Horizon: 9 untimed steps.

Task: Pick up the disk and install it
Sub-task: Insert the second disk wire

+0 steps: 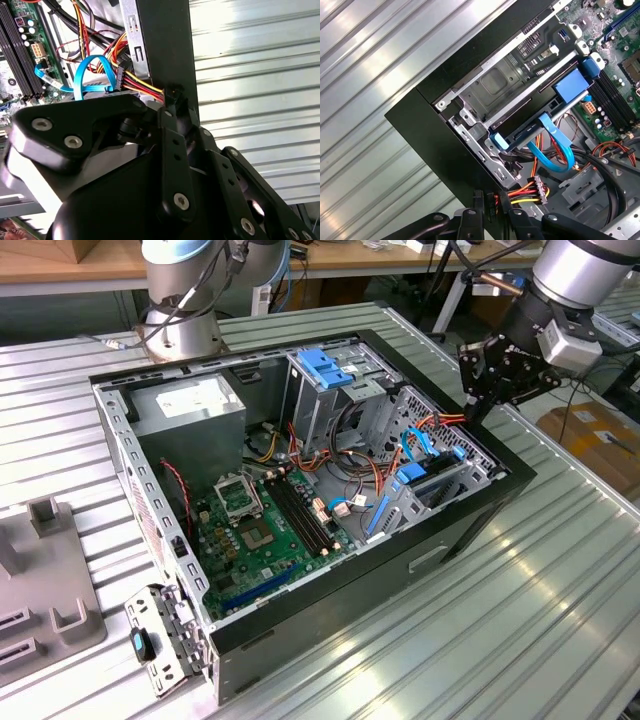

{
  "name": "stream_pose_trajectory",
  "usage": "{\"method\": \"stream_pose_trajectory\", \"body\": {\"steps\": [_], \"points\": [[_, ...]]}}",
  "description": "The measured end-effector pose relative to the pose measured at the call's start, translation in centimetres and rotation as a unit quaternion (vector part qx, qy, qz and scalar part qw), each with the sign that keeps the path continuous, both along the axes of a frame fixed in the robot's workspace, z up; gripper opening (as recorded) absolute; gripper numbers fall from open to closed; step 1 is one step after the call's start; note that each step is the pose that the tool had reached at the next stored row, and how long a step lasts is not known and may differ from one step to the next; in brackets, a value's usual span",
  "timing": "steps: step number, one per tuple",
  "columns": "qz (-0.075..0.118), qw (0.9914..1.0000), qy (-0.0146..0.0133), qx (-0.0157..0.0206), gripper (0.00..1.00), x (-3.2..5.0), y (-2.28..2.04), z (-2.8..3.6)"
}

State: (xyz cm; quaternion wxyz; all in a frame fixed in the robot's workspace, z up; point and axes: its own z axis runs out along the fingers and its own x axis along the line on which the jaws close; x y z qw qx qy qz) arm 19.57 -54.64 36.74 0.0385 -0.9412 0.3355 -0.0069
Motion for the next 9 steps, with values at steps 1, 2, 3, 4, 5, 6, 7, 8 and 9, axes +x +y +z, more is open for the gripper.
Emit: {"method": "stream_pose_trajectory", "body": {"steps": [1,2,3,4,5,6,7,8,9], "points": [[0.0,1.0,0.0,0.0,0.22,0.0,0.0,0.01],[0.0,1.0,0.0,0.0,0.22,0.0,0.0,0.01],[0.0,1.0,0.0,0.0,0.16,0.0,0.0,0.01],[0.0,1.0,0.0,0.0,0.16,0.0,0.0,0.01],[0.0,1.0,0.0,0.0,0.16,0.0,0.0,0.01],[0.0,1.0,0.0,0.0,0.16,0.0,0.0,0.02],[0.0,1.0,0.0,0.0,0.16,0.0,0.0,0.02],[0.0,1.0,0.0,0.0,0.16,0.0,0.0,0.03],[0.0,1.0,0.0,0.0,0.16,0.0,0.0,0.03]]}}
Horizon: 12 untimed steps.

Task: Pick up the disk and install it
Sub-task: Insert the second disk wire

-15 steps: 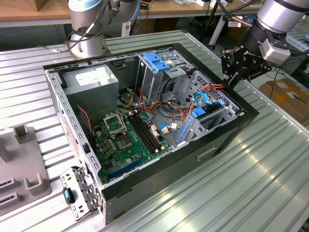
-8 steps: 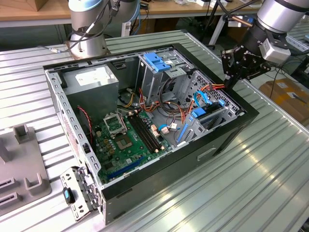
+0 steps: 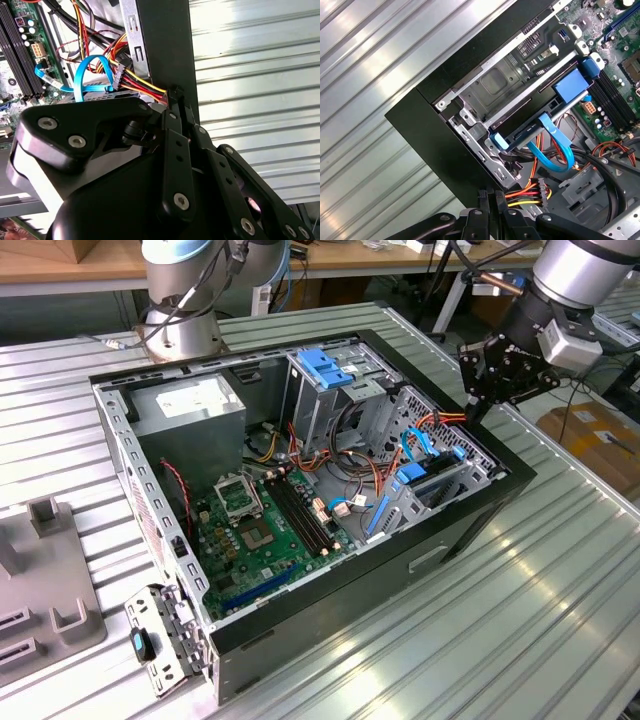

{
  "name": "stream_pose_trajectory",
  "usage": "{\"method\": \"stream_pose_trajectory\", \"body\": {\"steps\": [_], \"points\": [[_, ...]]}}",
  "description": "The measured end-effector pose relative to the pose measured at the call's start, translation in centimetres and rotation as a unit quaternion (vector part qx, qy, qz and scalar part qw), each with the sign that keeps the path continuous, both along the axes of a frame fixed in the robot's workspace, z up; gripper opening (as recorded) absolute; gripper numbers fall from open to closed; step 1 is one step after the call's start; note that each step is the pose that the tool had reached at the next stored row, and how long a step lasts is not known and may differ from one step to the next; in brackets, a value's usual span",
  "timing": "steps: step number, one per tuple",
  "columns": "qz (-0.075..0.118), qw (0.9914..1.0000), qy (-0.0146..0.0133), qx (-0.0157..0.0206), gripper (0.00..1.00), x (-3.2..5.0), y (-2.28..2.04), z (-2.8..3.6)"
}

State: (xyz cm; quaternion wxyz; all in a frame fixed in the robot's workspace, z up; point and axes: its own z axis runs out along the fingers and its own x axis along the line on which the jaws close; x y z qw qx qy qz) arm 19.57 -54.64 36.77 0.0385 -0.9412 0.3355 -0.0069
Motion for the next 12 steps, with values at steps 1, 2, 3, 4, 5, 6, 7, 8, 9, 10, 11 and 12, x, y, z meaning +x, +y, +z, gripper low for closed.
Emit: {"method": "stream_pose_trajectory", "body": {"steps": [1,2,3,4,5,6,7,8,9,10,11,12], "points": [[0.0,1.0,0.0,0.0001,0.16,0.0,0.0,0.0],[0.0,1.0,0.0,0.0,0.16,0.0,0.0,0.01],[0.0,1.0,0.0,0.0,0.16,0.0,0.0,0.01],[0.0,1.0,0.0,0.0,0.16,0.0,0.0,0.01],[0.0,1.0,0.0,-0.0003,0.16,0.0,0.0,0.07],[0.0,1.0,0.0,-0.0008,0.16,0.0,0.0,0.16],[0.0,1.0,0.0,-0.0008,0.16,0.0,0.0,0.21],[0.0,1.0,0.0,-0.0008,0.16,0.0,0.0,0.26],[0.0,1.0,0.0,-0.0007,0.16,0.0,0.0,0.29],[0.0,1.0,0.0,-0.0006,0.16,0.0,0.0,0.29],[0.0,1.0,0.0,-0.0006,0.16,0.0,0.0,0.29],[0.0,1.0,0.0,-0.0007,0.16,0.0,0.0,0.3]]}}
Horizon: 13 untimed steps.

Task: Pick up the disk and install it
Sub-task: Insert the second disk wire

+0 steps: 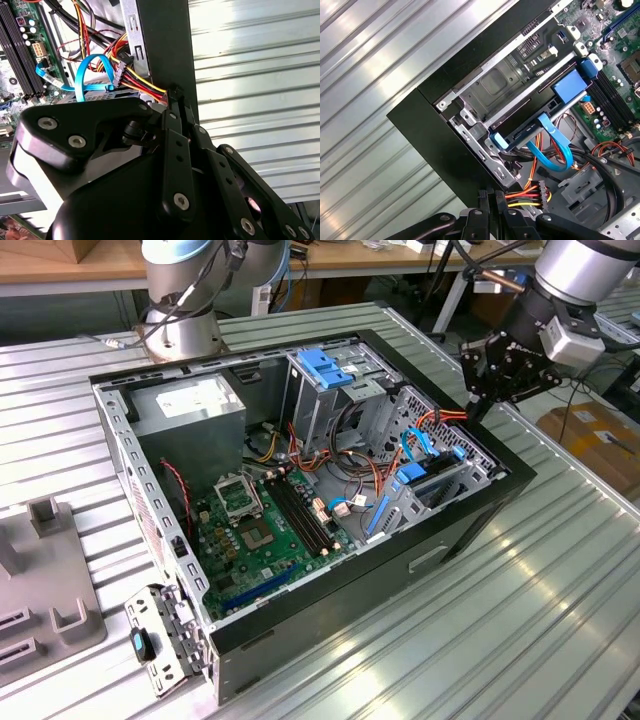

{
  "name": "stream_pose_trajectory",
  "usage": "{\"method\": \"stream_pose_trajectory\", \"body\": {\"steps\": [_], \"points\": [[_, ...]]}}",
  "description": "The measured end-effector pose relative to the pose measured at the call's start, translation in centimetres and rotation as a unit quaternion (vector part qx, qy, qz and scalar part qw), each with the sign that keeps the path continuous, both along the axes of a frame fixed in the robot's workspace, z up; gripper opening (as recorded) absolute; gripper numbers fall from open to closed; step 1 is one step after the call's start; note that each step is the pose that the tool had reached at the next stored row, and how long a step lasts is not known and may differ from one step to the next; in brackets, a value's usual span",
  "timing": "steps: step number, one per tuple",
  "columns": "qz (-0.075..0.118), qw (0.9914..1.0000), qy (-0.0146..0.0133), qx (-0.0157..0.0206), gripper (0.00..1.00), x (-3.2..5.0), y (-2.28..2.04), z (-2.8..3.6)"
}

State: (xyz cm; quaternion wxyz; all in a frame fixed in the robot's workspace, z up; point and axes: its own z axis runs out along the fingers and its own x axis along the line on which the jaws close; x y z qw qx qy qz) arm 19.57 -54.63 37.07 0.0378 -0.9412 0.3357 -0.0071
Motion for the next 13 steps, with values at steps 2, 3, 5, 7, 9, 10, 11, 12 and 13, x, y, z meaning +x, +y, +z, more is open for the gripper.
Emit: {"method": "stream_pose_trajectory", "body": {"steps": [2,3,5,7,9,10,11,12,13], "points": [[-0.014,0.9999,0.0,-0.0001,0.16,0.01,0.0,0.01],[-0.023,0.99973,0.0,-0.0001,0.16,0.01,0.0,0.01],[-0.044,0.99903,0.0,-0.0001,0.16,0.01,0.0,-0.01],[-0.071,0.99745,0.0,-0.0001,0.16,0.0,0.0,-0.02],[-0.089,0.99602,0.0,-0.0001,0.16,0.0,0.0,-0.02],[-0.103,0.99468,0.0,-0.0001,0.16,0.0,0.0,-0.03],[-0.111,0.99378,0.0,-0.0001,0.16,0.0,0.0,-0.03],[-0.124,0.99228,0.0,-0.0001,0.16,0.0,0.0,-0.04],[-0.144,0.98953,0.0,-0.0001,0.16,0.0,0.0,-0.06]]}}
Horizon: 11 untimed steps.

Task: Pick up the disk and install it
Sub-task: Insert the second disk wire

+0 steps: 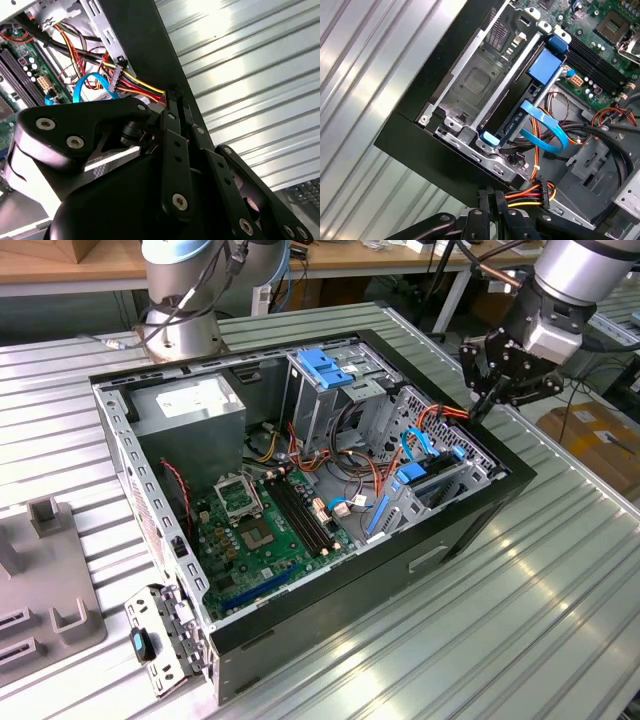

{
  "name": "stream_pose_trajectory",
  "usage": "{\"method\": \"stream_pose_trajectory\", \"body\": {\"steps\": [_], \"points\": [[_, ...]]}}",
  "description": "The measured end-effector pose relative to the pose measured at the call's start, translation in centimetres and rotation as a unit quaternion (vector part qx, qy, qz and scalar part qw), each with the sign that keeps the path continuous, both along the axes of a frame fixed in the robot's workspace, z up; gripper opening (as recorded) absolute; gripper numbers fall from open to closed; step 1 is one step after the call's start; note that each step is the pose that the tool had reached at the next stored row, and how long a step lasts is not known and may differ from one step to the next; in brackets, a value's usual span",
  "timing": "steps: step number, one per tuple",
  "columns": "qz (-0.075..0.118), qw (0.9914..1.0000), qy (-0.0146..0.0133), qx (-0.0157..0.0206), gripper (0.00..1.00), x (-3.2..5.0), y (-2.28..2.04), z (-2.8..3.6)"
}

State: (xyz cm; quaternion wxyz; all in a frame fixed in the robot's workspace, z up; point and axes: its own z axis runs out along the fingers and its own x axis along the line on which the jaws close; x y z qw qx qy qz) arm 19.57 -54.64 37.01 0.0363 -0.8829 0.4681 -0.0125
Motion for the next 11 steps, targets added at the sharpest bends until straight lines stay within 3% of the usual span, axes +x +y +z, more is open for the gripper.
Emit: {"method": "stream_pose_trajectory", "body": {"steps": [3,4,6,8,11], "points": [[-0.03,0.99954,0.0,0.0,0.16,0.0,0.0,-0.08],[-0.045,0.99898,0.0,0.0,0.16,0.0,0.0,-0.12],[-0.073,0.99732,0.0,0.0,0.16,0.0,0.0,-0.19],[-0.089,0.99606,0.0,0.0,0.16,0.0,0.0,-0.24],[-0.119,0.99286,0.0,-0.0001,0.16,0.0,0.0,-0.31]]}}
